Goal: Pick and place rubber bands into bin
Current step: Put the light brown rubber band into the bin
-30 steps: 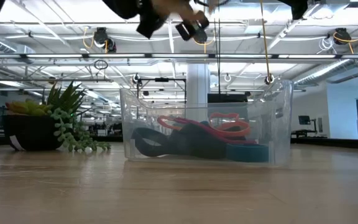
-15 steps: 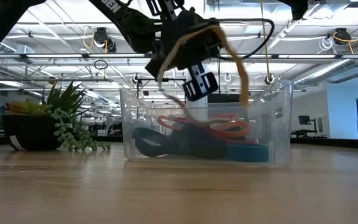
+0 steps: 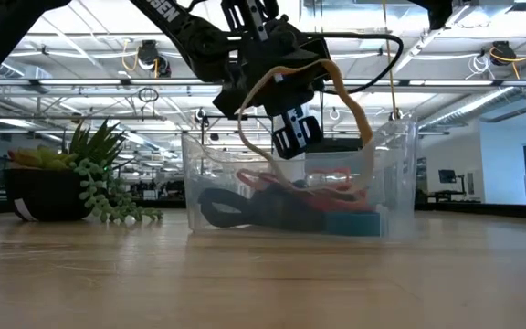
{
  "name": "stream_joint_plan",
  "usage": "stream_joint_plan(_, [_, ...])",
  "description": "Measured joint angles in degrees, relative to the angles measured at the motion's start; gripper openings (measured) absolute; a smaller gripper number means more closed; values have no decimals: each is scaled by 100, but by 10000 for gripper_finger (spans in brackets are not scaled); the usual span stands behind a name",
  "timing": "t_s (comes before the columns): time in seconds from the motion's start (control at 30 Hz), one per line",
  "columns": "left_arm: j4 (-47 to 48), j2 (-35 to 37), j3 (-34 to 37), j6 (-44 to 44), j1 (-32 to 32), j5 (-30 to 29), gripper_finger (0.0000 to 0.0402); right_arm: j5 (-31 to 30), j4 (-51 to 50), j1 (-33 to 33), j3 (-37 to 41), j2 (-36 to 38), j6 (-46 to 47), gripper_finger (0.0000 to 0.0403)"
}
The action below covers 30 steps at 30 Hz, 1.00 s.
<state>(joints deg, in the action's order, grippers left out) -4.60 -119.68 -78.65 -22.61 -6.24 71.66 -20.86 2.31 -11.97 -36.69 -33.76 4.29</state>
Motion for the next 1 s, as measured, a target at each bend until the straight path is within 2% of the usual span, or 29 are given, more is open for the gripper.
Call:
stream_joint_plan(0.13, [0, 0, 0, -2, 3, -46, 33, 0, 0, 0, 0, -1, 0, 141])
stream_joint_plan(0.37, [2, 0, 0, -42, 0, -47, 6, 0, -4, -1, 0, -1, 0, 141])
stream_joint_plan(0.57, [4, 0, 0, -159, 2, -38, 27, 0, -4, -2, 0, 0, 0, 141])
stream_joint_plan(1.0, [2, 2, 0, -193, -8, -140, 30, 0, -22, -2, 0, 0, -2, 141])
